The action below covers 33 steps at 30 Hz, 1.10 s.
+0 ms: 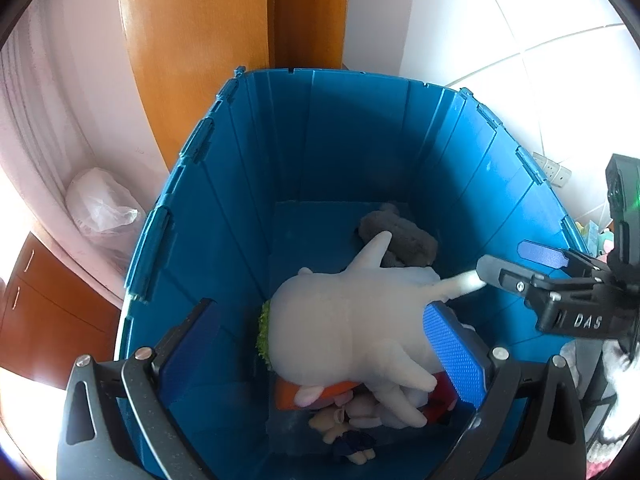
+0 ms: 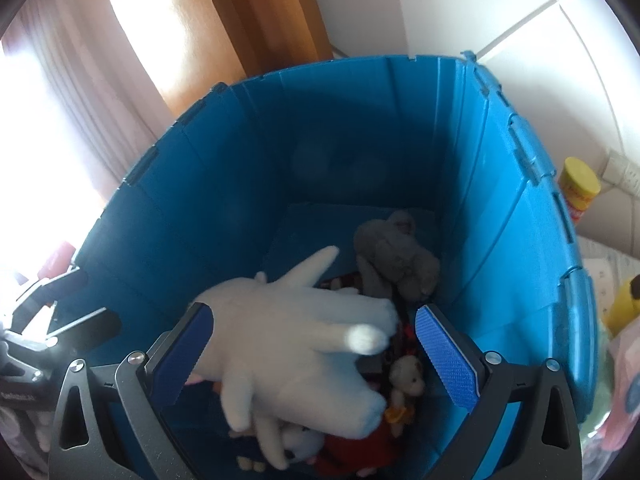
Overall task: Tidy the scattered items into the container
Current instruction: 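Open both tools to drop the white plush into the crate, then raise both open tools out of the crate and back away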
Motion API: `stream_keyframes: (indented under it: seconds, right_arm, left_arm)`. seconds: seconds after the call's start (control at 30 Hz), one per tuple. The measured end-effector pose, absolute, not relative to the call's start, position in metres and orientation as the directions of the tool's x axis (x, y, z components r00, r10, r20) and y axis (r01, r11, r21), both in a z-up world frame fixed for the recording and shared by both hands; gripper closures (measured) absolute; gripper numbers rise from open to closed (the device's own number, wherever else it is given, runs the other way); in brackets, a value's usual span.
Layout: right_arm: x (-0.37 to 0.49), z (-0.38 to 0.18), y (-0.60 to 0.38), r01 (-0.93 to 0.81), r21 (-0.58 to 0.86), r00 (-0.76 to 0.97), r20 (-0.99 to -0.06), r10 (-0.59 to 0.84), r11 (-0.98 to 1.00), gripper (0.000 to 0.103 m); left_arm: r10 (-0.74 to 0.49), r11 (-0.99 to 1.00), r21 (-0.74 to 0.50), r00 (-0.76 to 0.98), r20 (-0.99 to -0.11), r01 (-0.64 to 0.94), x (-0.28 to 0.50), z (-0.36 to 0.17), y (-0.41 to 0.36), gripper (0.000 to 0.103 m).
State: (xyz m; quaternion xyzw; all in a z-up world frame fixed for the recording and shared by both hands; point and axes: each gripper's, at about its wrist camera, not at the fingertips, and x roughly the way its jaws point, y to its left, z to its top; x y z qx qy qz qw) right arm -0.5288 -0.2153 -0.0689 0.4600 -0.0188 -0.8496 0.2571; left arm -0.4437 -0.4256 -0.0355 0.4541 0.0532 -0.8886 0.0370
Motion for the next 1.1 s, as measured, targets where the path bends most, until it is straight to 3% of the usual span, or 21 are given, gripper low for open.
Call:
stream_keyframes:
  seconds: [0.23, 0.7, 0.9, 1.1]
  right_arm:
    - [-0.518, -0.057, -0.217, 0.453, 0.286, -0.455, -0.741, -0.495, -0.844, 0.0]
    - [-0.387, -0.004, -0.202, 0.419, 0.06, -0.701, -0.613, -0.365, -0.906, 0.001]
    - [-0.326, 0.016, -0.193, 0.377, -0.027, -0.79, -0.532, -0.306, -0.926, 0.001]
    - [-0.291, 0.005, -0.176, 0.406, 0.053, -0.759, -0.537, -0.369, -0.912, 0.001]
  left_arm:
    - [-0.042, -0.99, -0.053, -0.633, -0.773, 0.13, -0.408, -0.015, -0.427, 0.0]
    - [-0.041, -0.991, -0.067, -0.734, -0.677, 0.117, -0.329, 0.018, -0.415, 0.0]
    - [-0.051, -0.997, -0.013, -0.769, -0.638, 0.077, -0.293, 0.014, -0.392, 0.0]
    - [-0.056, -0.996, -0.016, -0.779, -0.625, 0.085, -0.262, 0.004, -0.379, 0.0]
